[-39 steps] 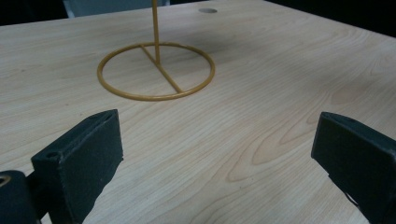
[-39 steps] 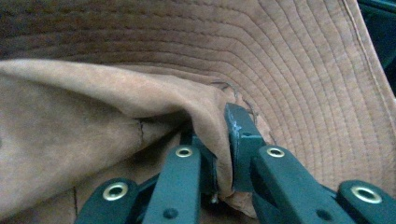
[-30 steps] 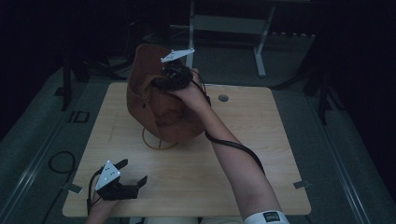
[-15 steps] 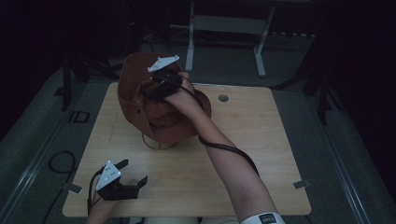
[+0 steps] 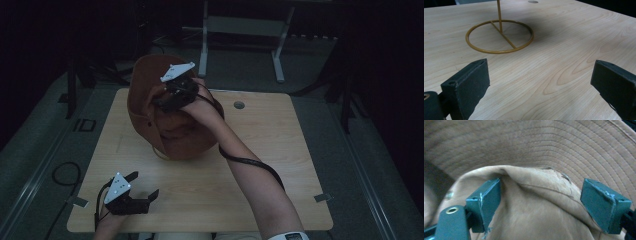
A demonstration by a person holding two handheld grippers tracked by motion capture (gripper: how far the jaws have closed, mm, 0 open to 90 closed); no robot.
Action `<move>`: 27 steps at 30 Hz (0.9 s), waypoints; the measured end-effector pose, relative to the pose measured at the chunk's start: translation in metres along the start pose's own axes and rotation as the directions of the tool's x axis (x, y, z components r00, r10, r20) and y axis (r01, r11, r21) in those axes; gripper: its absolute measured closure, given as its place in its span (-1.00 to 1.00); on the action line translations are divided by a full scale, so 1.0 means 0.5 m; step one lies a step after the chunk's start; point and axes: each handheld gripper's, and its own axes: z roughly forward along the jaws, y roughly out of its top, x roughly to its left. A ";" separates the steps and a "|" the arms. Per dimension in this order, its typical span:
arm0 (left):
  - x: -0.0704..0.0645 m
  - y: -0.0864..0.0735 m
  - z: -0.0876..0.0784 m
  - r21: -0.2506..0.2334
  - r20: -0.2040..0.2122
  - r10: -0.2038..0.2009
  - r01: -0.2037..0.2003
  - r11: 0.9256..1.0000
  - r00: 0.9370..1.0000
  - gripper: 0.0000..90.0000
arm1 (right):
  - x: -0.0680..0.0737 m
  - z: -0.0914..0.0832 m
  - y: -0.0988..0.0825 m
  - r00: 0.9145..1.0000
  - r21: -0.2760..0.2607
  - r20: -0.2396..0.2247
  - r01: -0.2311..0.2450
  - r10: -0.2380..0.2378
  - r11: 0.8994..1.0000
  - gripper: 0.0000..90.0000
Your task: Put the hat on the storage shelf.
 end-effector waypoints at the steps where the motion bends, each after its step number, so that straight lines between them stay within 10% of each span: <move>1: 0.000 0.000 0.000 0.001 0.000 -0.001 0.001 1.000 1.000 -0.94 | -0.001 -0.006 -0.001 1.000 -0.006 -0.007 -0.009 0.009 1.000 -0.65; 27: -0.007 -0.002 0.006 0.006 -0.008 0.009 -0.009 1.000 1.000 -0.94 | 0.010 -0.162 -0.146 0.996 -0.096 -0.055 -0.074 0.069 0.993 -0.66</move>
